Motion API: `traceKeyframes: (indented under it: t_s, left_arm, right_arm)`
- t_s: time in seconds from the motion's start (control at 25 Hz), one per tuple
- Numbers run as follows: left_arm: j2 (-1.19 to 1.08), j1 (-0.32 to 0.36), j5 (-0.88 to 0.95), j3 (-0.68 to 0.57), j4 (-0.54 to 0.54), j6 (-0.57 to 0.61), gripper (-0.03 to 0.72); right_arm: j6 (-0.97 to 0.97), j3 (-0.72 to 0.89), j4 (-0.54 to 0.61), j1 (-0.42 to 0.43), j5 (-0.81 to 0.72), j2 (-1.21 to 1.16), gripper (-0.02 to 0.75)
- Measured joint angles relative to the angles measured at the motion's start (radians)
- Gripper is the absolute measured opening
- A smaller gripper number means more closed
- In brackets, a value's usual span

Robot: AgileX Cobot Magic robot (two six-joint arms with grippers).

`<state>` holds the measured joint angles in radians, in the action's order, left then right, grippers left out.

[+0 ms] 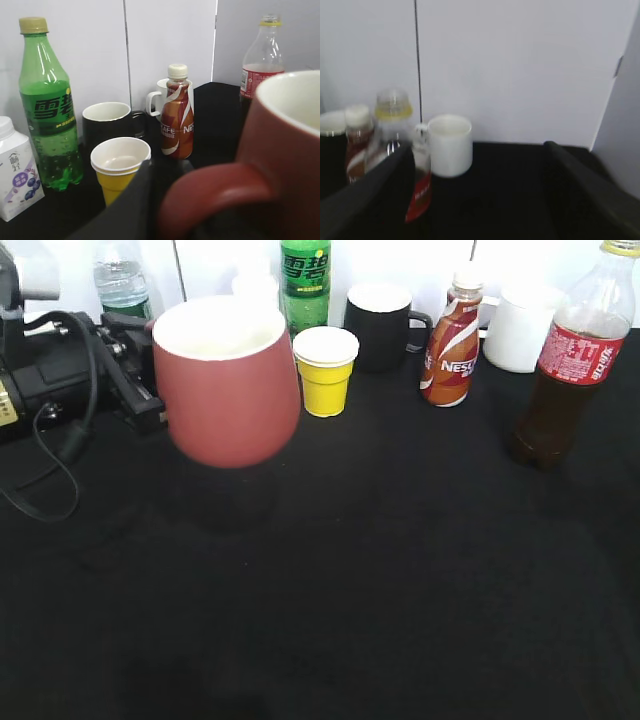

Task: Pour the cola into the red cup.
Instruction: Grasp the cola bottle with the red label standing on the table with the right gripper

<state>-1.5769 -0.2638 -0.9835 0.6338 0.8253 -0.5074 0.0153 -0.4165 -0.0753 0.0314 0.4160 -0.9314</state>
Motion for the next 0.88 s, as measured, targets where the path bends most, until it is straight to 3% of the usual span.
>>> traceKeyframes:
  t_s: [0.12, 0.24, 0.36, 0.48, 0.6, 0.88]
  left_arm:
    - [0.000, 0.000, 0.012, 0.000, 0.000, 0.000, 0.092]
    - [0.000, 0.000, 0.017, 0.000, 0.000, 0.000, 0.092]
    - [0.000, 0.000, 0.017, 0.000, 0.000, 0.000, 0.092]
    - [0.000, 0.000, 0.017, 0.000, 0.000, 0.000, 0.092]
    - [0.000, 0.000, 0.018, 0.000, 0.000, 0.000, 0.092]
    - [0.000, 0.000, 0.018, 0.000, 0.000, 0.000, 0.092]
  right_arm:
    - [0.012, 0.042, -0.013, 0.000, 0.166, -0.255, 0.585]
    - [0.126, 0.042, -0.052, 0.000, 0.209, -0.425, 0.585]
    - [0.260, 0.042, -0.281, 0.000, 0.224, -0.505, 0.585]
    - [0.291, 0.042, -0.374, 0.000, 0.376, -0.626, 0.589]
    - [0.281, 0.042, -0.376, 0.000, 0.507, -0.728, 0.663]
    - [0.198, -0.084, -0.338, 0.000, 0.580, -0.831, 0.670]
